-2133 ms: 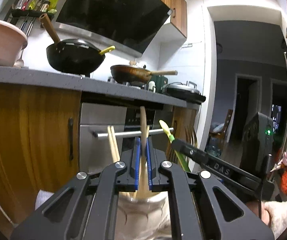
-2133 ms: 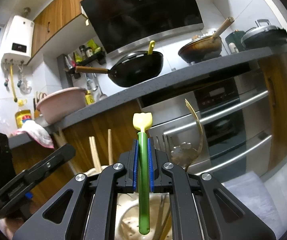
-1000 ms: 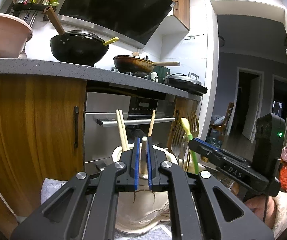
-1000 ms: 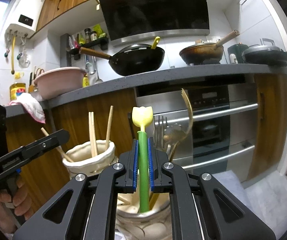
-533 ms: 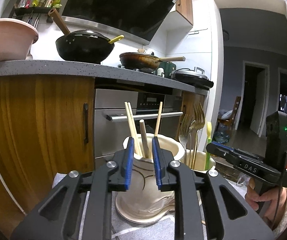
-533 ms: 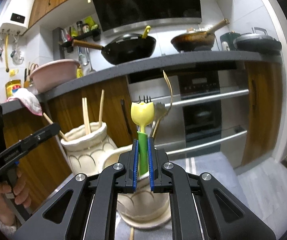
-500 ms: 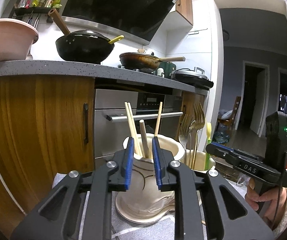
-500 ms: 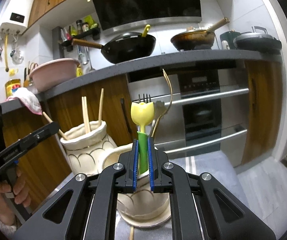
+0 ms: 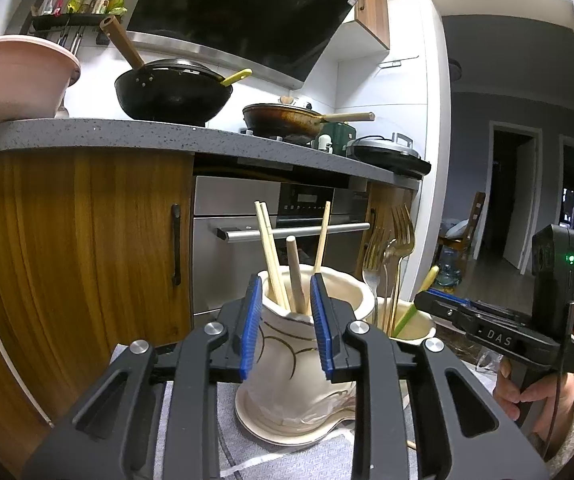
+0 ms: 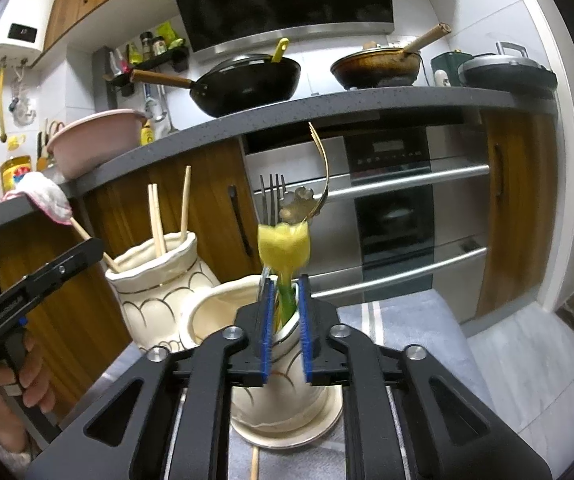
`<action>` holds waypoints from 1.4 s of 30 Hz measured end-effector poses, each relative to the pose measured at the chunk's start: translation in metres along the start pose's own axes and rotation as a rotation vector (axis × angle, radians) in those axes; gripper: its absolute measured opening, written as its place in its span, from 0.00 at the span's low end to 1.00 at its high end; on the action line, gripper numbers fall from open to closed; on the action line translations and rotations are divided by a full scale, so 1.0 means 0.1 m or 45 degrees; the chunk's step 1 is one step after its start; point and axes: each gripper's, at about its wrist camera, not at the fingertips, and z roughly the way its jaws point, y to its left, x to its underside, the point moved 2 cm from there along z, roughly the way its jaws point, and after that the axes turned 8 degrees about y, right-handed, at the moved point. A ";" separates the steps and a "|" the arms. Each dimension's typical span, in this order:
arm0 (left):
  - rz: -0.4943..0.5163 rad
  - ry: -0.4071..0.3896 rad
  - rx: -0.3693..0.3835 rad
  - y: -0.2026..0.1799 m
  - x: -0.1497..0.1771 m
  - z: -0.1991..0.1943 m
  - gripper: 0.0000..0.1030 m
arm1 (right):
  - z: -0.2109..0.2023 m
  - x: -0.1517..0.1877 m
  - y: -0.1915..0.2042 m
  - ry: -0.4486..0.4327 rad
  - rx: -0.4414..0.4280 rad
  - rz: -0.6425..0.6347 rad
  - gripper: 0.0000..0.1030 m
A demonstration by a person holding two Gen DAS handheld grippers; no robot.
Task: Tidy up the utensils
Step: 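Open both tools to release the chopstick and the green spoon into the pots, then move both tools back down to the utensils on the towel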
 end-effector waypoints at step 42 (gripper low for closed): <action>0.062 0.224 -0.134 -0.66 0.68 -0.56 0.94 | -0.85 0.60 -0.28 0.160 0.188 0.040 0.92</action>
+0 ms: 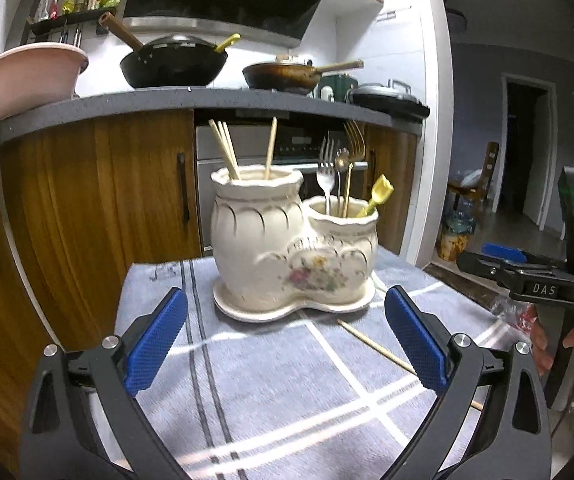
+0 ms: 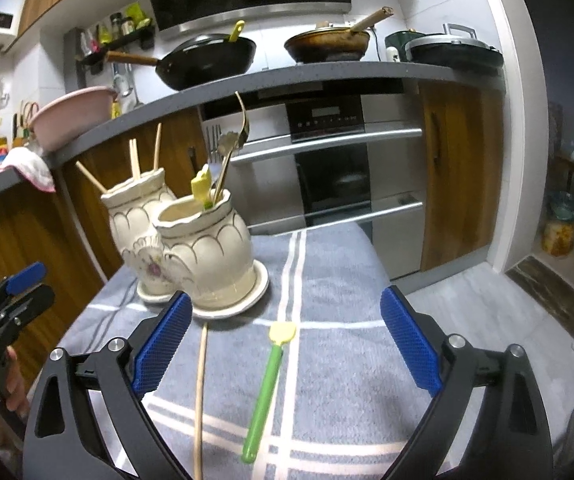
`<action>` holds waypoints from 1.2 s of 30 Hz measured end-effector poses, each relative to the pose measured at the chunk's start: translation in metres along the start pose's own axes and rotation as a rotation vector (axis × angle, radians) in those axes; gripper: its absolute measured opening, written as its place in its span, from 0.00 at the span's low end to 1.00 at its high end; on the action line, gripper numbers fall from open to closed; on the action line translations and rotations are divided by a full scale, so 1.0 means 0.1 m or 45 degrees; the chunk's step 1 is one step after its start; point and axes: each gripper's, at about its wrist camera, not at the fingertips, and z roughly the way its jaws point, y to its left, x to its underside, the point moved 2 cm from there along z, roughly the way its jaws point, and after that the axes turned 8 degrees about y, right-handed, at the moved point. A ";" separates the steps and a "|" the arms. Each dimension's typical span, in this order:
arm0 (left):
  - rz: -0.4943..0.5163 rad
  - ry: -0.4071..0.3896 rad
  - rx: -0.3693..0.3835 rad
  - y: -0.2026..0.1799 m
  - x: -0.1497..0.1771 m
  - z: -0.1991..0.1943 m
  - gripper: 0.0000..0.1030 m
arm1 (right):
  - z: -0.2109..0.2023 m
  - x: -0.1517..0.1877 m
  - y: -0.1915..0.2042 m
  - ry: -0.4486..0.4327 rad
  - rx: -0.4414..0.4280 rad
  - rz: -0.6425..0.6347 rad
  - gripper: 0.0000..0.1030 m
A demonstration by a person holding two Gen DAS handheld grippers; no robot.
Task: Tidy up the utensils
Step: 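Move both tools back down to the utensils on the towel, then grasp the last wooden chopstick with the left tool while the right tool grasps the second green spoon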
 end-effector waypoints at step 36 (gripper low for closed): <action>-0.053 0.348 -0.030 -0.22 0.30 0.55 0.94 | 0.85 0.21 0.17 0.497 0.081 -0.159 0.31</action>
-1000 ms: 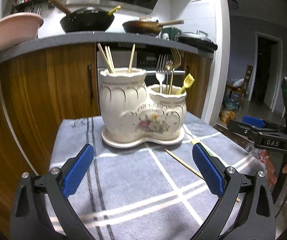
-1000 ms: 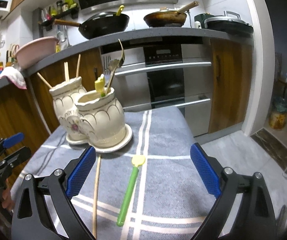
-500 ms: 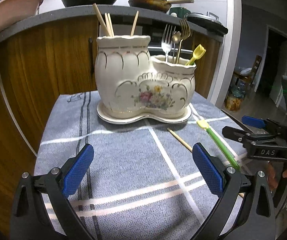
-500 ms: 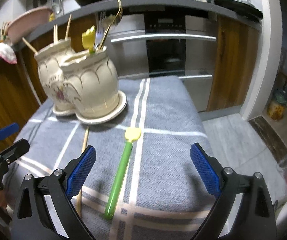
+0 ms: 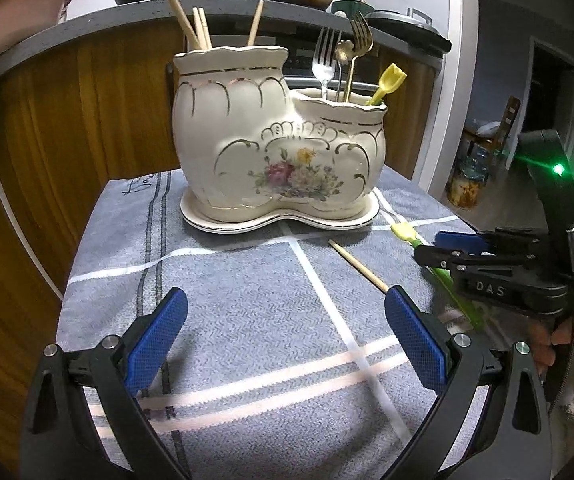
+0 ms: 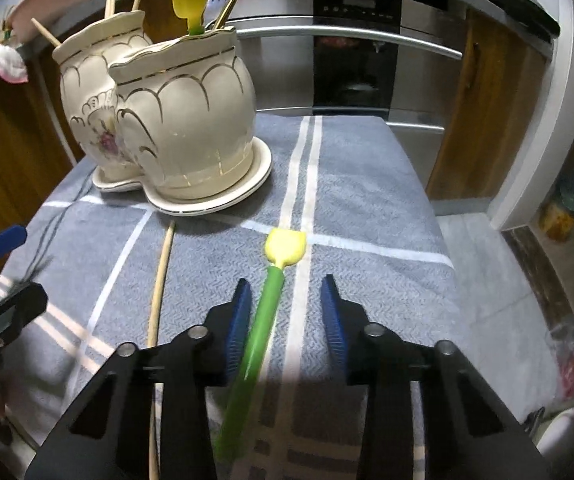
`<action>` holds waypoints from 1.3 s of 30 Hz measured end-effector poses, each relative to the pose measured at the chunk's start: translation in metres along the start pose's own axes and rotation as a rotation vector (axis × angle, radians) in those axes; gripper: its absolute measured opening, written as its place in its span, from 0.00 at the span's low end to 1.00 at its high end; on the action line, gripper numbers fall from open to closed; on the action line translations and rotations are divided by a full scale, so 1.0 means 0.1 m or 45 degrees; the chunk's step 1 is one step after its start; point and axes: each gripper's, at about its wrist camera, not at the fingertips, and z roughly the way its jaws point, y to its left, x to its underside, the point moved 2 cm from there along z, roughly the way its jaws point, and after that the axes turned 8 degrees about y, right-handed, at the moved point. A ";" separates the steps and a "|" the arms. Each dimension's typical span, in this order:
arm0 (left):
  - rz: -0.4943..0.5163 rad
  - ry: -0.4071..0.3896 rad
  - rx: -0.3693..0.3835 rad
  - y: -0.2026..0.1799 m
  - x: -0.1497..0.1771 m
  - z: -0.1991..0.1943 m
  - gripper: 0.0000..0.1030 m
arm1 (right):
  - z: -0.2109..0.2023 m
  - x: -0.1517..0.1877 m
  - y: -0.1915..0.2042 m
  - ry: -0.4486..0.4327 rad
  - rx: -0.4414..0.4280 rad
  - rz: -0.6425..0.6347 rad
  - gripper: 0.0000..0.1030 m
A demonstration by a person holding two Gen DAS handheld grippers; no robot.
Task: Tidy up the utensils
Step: 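Grasp the last wooden chopstick with the left tool while the right tool grasps the second green spoon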
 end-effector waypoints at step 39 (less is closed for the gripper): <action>0.128 0.325 -0.008 -0.89 -0.04 0.43 0.27 | -0.41 0.09 -0.40 -0.147 -0.195 0.108 0.10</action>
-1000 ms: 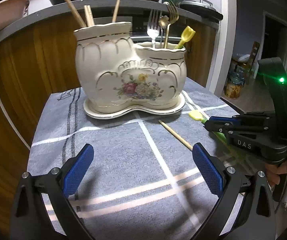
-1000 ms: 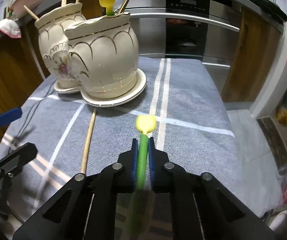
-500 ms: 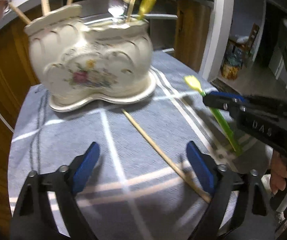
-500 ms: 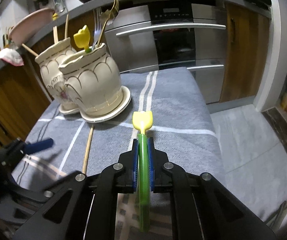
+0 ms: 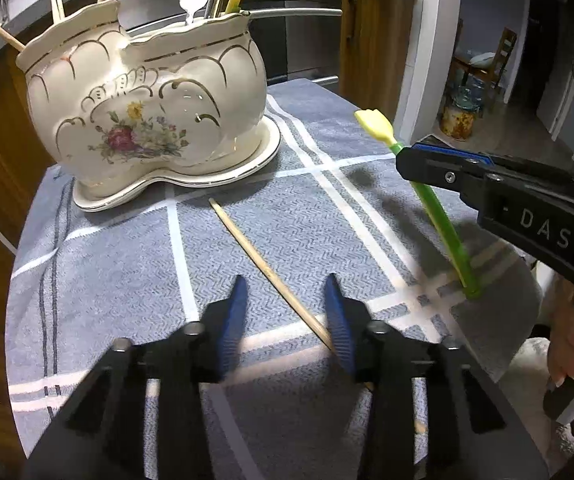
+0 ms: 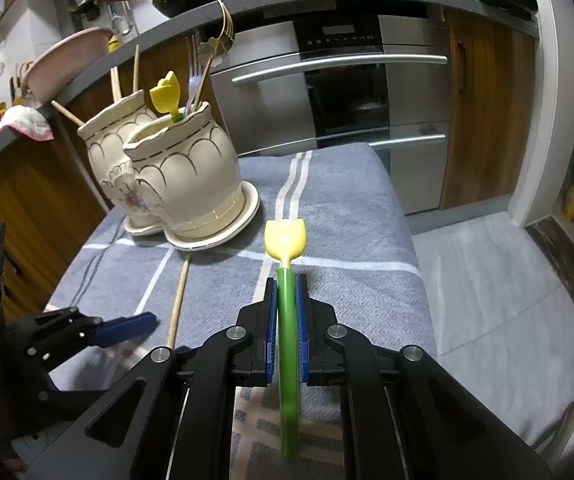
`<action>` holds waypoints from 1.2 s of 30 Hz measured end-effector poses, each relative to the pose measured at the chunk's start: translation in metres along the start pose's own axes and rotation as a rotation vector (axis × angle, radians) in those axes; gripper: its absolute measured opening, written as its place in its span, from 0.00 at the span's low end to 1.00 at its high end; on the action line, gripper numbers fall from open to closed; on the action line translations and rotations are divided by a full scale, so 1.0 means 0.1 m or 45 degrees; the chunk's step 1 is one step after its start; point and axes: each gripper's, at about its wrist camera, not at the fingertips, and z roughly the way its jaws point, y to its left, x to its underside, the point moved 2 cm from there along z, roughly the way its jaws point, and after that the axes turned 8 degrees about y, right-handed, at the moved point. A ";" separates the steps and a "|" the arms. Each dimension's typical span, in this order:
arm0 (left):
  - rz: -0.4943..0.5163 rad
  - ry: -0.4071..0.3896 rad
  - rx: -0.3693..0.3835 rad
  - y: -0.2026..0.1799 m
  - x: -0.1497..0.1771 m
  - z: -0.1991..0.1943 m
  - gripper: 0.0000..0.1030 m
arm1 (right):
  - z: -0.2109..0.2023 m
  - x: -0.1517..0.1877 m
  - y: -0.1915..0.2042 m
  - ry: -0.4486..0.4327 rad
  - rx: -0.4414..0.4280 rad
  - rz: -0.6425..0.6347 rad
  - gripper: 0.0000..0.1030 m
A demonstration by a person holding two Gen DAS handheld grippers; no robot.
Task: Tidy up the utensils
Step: 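Grasp the last wooden chopstick with the left tool while the right tool grasps the second green spoon, then lift the chopstick with the left tool while the right tool carries the green spoon to the pots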
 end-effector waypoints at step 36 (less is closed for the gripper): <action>0.189 -0.277 0.204 0.91 0.12 -0.51 0.05 | -0.66 -0.13 0.55 -0.460 -0.055 -0.172 0.10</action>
